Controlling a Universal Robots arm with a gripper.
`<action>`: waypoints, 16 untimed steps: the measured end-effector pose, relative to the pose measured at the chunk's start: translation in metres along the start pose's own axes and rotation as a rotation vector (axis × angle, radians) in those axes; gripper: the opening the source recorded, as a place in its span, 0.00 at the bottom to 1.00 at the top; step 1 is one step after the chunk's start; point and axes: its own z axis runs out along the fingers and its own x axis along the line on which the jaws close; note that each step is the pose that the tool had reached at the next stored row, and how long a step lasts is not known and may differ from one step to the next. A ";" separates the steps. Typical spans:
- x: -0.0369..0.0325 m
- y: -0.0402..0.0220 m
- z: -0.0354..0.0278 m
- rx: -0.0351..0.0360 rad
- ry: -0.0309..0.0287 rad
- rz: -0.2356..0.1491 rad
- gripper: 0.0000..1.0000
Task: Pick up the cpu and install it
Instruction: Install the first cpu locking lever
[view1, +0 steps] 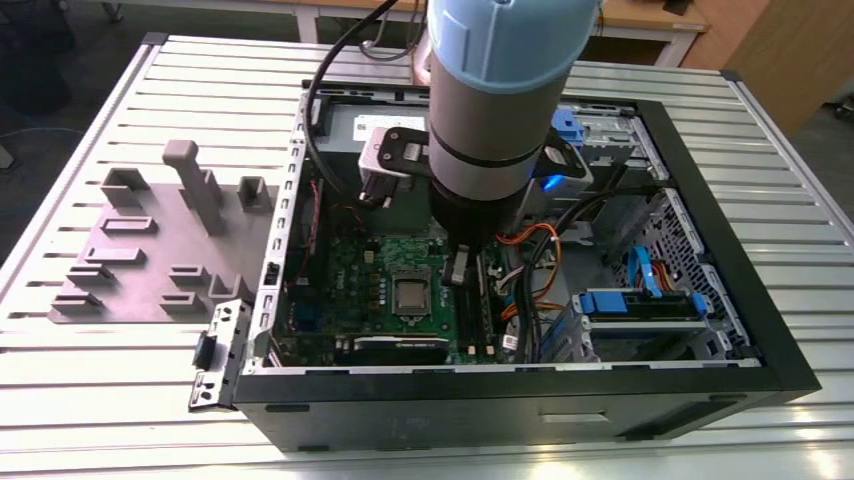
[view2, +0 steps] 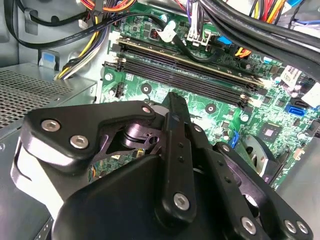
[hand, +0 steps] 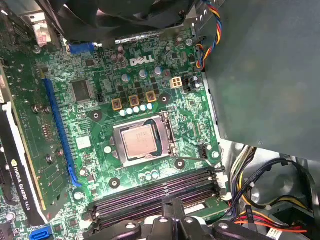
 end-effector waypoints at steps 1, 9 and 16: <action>0.0000 0.0000 0.0000 0.0006 -0.0002 0.000 0.11; 0.0000 0.0001 -0.0001 -0.0212 0.0064 0.004 0.11; 0.0001 0.0005 0.0001 -0.0215 0.0061 0.003 0.11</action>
